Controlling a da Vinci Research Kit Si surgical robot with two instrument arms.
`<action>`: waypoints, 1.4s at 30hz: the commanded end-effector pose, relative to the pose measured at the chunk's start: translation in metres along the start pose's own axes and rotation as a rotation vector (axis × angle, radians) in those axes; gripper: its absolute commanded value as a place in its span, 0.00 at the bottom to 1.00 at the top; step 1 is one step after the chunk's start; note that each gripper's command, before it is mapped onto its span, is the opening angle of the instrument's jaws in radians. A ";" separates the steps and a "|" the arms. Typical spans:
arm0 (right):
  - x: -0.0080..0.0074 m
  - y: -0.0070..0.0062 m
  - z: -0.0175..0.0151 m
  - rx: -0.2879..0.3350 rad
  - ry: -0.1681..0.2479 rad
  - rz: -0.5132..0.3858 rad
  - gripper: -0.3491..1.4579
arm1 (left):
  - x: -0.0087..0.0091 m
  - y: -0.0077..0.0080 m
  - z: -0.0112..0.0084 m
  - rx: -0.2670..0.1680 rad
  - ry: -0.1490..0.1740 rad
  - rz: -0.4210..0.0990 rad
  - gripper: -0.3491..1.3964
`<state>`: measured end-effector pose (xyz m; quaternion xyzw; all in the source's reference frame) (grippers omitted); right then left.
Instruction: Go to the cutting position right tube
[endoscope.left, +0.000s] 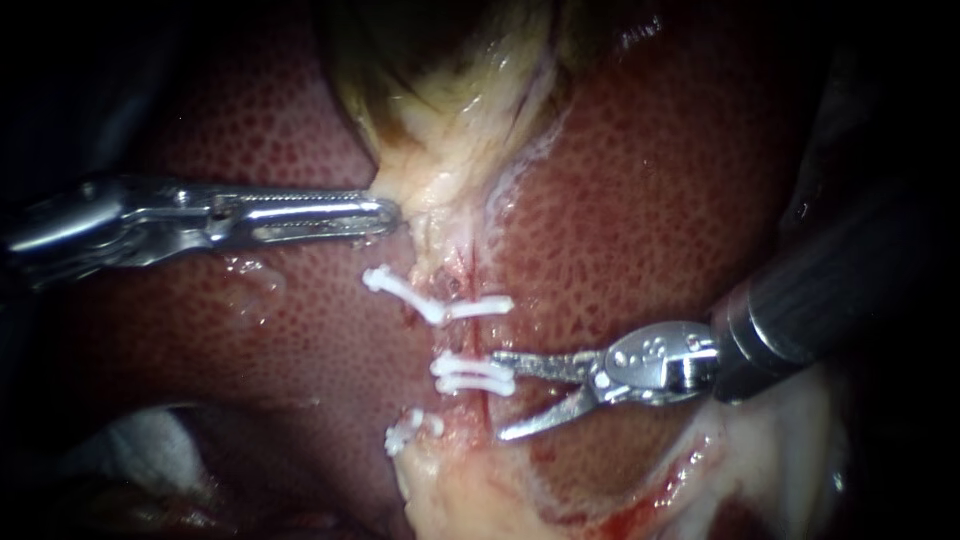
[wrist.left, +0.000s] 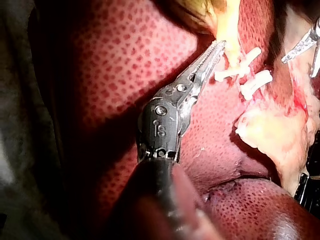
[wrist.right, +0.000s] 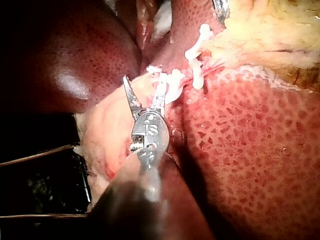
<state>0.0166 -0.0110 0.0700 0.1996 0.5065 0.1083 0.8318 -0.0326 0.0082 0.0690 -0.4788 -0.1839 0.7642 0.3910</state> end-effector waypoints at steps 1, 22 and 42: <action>-0.0001 0.0000 0.0000 0.001 0.000 0.000 0.99 | 0.0005 -0.0002 -0.0007 0.006 -0.003 -0.006 0.00; -0.0003 0.0001 0.0001 0.003 0.001 -0.001 0.99 | 0.0052 0.0000 -0.0070 0.040 0.053 0.003 0.00; -0.0039 0.0039 0.0078 0.019 -0.046 0.021 0.99 | 0.0052 0.0005 -0.0069 0.045 0.054 0.002 0.00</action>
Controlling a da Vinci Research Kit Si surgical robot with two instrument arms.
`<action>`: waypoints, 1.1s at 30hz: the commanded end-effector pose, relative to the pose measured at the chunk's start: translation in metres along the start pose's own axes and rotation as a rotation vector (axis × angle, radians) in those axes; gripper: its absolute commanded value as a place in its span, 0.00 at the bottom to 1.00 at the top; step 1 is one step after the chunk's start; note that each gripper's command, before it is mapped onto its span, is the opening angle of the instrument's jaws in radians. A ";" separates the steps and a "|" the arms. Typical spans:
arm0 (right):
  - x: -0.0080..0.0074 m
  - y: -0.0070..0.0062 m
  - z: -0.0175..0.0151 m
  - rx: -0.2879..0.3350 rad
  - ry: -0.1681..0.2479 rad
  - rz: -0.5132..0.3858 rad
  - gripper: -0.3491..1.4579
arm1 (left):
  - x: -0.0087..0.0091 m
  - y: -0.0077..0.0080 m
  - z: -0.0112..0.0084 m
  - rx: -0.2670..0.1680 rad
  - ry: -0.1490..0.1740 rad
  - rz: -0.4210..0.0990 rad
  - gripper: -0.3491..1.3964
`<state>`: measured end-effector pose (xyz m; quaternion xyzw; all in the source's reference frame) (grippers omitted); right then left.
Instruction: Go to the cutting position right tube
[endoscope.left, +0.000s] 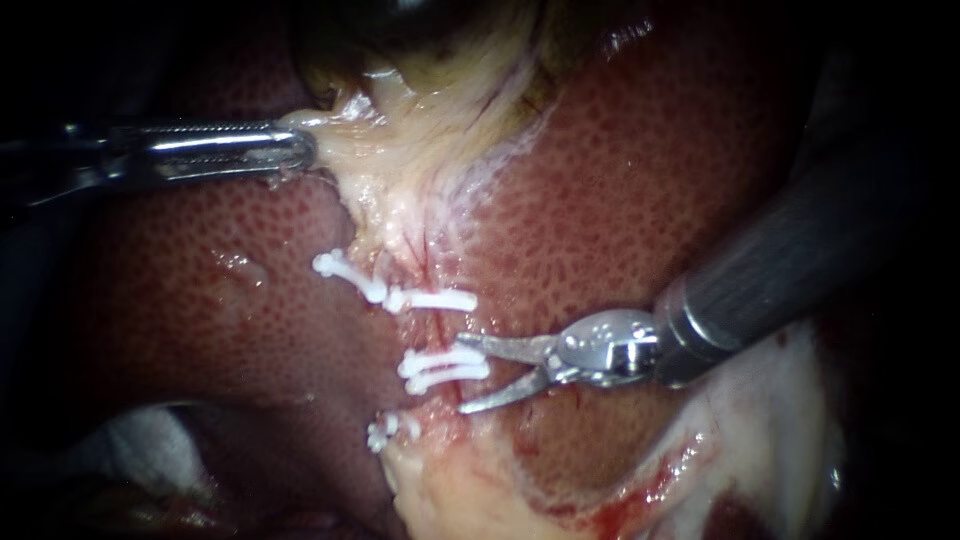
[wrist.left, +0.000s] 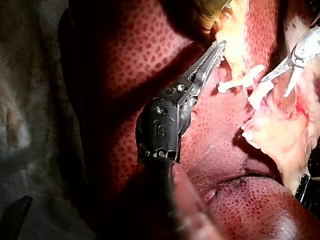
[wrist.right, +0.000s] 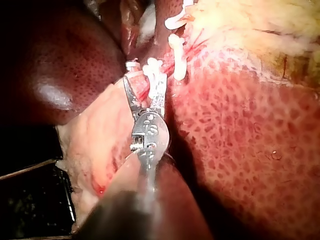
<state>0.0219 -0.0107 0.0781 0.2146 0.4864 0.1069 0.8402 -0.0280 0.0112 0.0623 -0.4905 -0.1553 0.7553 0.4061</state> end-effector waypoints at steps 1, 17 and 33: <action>0.0001 0.0003 0.0003 -0.002 0.000 0.003 0.99 | 0.0000 0.0001 0.0000 0.000 0.000 0.001 0.00; -0.0004 0.0010 0.0002 0.008 -0.047 0.106 0.99 | 0.0001 0.0004 -0.0002 0.002 0.000 0.000 0.00; -0.0011 0.0011 -0.0021 0.098 -0.043 0.208 0.98 | 0.0000 0.0004 -0.0002 0.001 0.000 0.000 0.00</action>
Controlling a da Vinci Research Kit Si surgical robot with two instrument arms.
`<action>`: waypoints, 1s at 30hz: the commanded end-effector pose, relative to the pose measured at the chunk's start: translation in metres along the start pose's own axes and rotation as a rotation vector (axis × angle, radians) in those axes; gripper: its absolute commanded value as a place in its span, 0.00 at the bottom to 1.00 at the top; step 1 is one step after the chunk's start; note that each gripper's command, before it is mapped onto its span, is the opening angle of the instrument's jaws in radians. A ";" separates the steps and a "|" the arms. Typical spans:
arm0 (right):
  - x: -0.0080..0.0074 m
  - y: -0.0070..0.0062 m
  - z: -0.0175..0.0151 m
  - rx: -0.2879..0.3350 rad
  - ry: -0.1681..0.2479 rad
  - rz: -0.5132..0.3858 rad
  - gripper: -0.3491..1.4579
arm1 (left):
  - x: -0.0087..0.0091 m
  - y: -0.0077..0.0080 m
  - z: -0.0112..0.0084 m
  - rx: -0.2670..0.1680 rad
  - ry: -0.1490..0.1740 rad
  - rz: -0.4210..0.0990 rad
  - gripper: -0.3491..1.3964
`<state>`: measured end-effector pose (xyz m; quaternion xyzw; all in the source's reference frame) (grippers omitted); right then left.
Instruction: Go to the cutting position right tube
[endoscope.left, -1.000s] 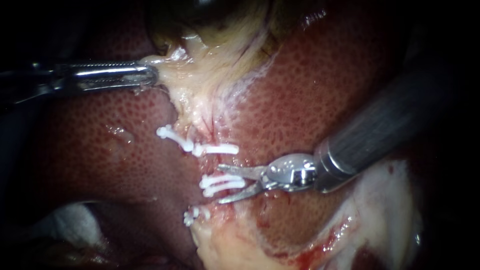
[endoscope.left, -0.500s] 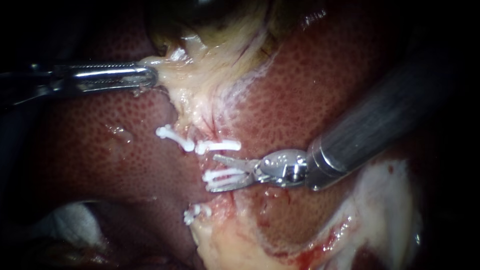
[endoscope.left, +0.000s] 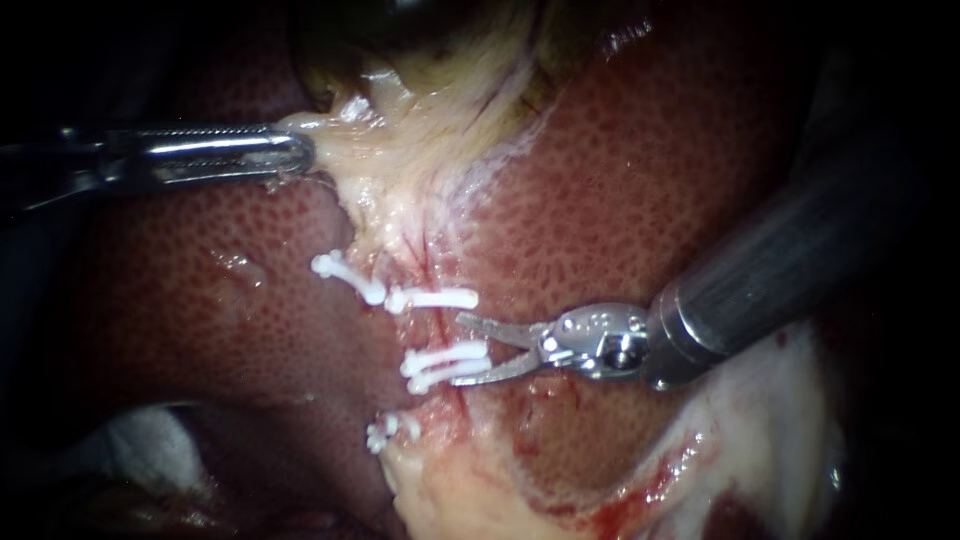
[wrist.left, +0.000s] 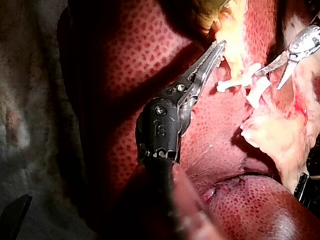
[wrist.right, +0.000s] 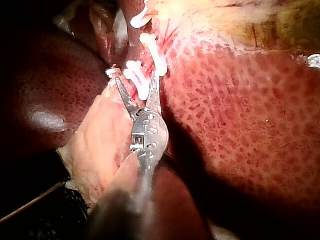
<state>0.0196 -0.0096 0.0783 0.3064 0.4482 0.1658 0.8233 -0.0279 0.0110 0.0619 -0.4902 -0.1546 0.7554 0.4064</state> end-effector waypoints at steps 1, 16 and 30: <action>-0.0001 0.0002 0.0003 0.000 -0.001 -0.001 0.98 | 0.0000 0.0000 0.0000 0.000 0.000 0.000 0.00; 0.0007 0.0013 0.0023 0.025 0.010 0.040 0.98 | -0.0001 0.0001 0.0001 0.000 0.000 0.000 0.00; 0.0011 0.0004 0.0029 0.224 0.031 0.062 0.95 | -0.0001 0.0002 0.0003 0.002 0.001 0.000 0.00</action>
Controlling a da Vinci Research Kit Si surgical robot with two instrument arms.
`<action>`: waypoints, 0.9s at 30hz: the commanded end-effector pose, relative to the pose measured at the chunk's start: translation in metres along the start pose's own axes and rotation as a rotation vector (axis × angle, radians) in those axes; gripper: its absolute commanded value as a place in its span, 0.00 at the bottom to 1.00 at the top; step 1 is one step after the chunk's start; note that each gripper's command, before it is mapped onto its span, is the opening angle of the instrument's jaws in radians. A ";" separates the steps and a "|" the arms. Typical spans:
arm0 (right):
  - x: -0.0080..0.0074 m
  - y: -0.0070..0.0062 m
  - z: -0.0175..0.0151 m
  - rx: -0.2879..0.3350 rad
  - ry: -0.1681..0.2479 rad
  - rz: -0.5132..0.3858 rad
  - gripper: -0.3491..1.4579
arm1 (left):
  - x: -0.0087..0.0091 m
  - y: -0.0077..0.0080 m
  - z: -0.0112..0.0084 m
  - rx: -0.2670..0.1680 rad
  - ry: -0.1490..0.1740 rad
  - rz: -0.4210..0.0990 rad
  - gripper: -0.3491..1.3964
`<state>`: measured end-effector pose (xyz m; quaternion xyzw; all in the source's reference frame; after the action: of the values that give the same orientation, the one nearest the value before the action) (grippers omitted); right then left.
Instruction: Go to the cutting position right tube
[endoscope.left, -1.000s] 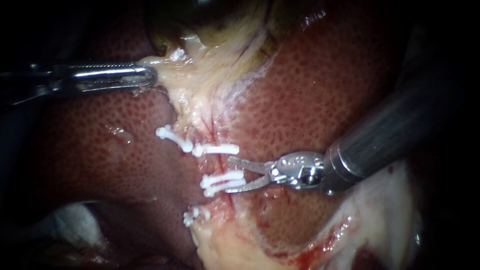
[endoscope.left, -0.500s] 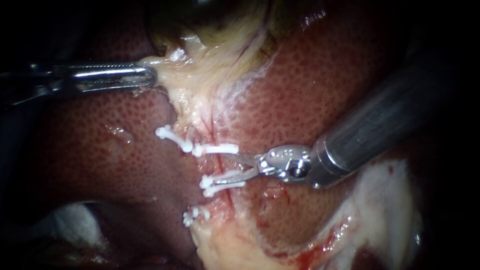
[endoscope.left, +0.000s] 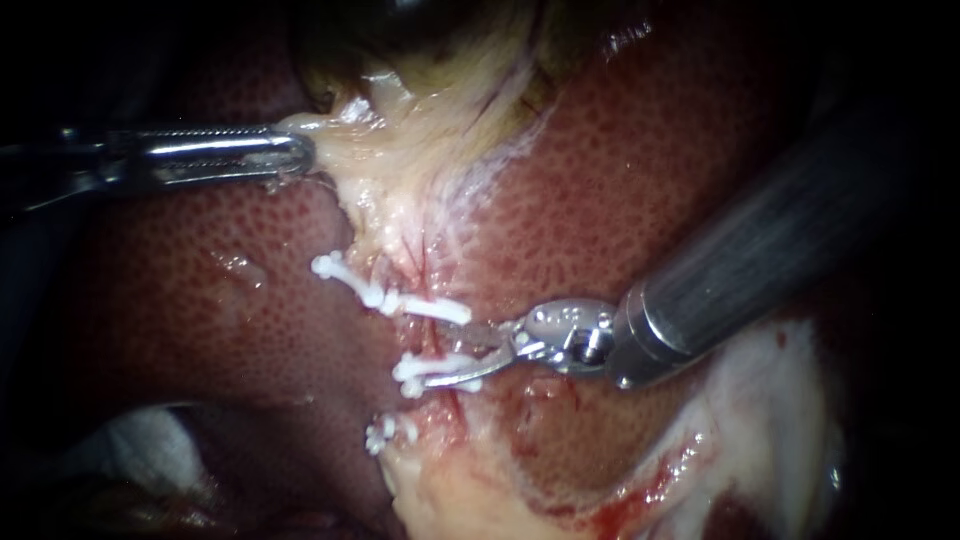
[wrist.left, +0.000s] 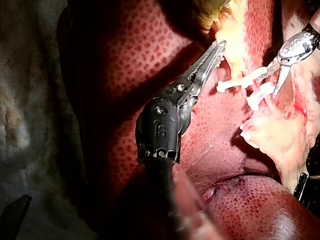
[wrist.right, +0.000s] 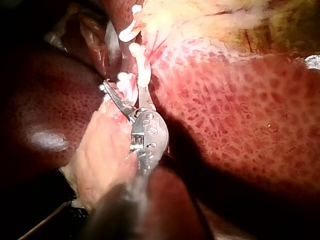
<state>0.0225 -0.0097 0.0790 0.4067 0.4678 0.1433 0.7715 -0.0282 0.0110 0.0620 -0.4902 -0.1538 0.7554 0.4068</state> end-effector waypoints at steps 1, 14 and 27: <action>0.0000 0.0001 0.0003 0.005 -0.003 0.002 0.94 | -0.0001 0.0001 0.0001 0.001 0.000 0.000 0.00; 0.0006 0.0009 0.0027 0.018 0.007 0.003 0.94 | -0.0001 0.0002 0.0003 0.007 0.001 0.000 0.00; 0.0008 0.0011 0.0032 0.033 0.024 0.004 0.91 | -0.0001 0.0003 0.0004 0.007 0.001 0.000 0.00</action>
<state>0.0258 -0.0101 0.0801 0.4188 0.4783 0.1421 0.7587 -0.0287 0.0107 0.0621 -0.4893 -0.1507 0.7556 0.4087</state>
